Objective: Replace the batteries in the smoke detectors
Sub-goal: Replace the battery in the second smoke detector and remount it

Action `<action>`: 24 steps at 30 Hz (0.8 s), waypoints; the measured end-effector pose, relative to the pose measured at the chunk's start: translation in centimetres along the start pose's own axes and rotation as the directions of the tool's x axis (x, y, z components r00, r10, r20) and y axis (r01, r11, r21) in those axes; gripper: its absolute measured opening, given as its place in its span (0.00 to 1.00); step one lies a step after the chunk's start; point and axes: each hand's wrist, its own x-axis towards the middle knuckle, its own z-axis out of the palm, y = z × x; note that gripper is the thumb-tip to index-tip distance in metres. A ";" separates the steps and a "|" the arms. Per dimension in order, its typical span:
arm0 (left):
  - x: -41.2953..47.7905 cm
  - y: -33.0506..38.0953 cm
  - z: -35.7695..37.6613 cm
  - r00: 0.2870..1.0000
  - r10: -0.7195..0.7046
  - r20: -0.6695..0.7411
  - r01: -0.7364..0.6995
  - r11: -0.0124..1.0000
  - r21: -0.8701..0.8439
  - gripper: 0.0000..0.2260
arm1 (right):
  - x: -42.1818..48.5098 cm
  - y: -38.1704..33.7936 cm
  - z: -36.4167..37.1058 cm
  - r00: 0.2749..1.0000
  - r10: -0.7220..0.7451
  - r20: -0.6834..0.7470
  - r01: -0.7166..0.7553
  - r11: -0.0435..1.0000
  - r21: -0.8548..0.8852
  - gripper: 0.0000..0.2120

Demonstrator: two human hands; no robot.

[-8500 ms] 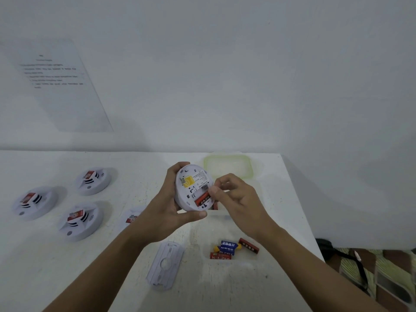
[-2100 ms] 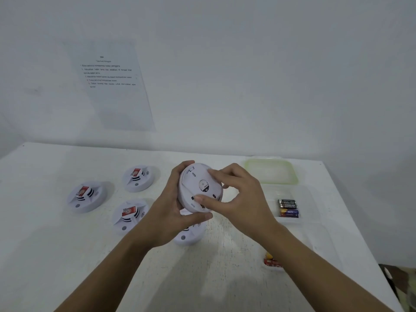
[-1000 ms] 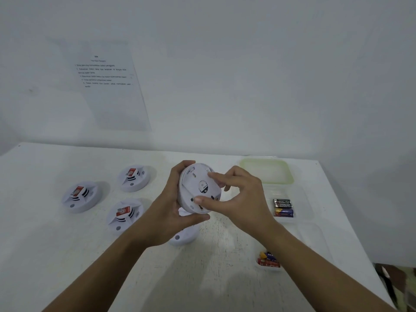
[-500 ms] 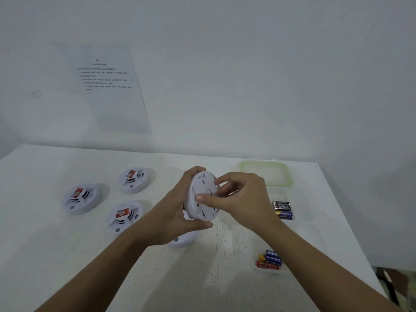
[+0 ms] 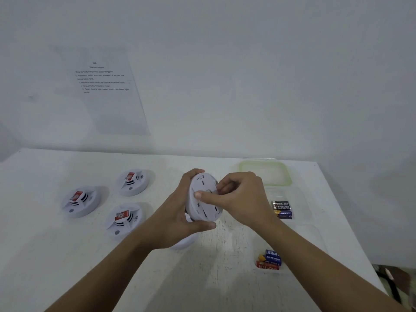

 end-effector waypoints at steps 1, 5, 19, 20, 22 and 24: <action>-0.1 0.0 0.1 1.000 -0.002 -0.003 0.002 1.000 -0.006 0.40 | 0.0 -0.1 0.1 1.000 -0.005 -0.009 0.005 1.000 -0.009 0.22; -0.2 -0.1 0.3 0.999 0.005 -0.032 -0.005 1.000 -0.004 0.41 | 0.1 -0.3 0.3 0.998 -0.045 -0.041 0.043 0.997 -0.060 0.23; 0.2 0.2 0.1 0.988 0.022 -0.152 -0.028 0.999 -0.035 0.41 | -0.7 0.1 2.1 0.924 -0.344 -0.166 0.349 0.937 0.000 0.19; 0.3 0.1 0.0 0.989 0.017 -0.144 -0.022 0.999 -0.031 0.42 | -0.7 0.3 2.1 0.917 -0.365 -0.160 0.369 0.929 -0.003 0.17; 0.3 0.0 0.0 0.992 0.002 -0.128 -0.005 1.000 -0.024 0.42 | -0.6 0.5 2.0 0.905 -0.400 -0.143 0.402 0.915 -0.013 0.15; 0.2 -0.2 -0.1 0.994 -0.003 -0.108 0.000 1.000 -0.021 0.42 | -0.6 0.8 2.0 0.899 -0.420 -0.126 0.421 0.907 -0.023 0.14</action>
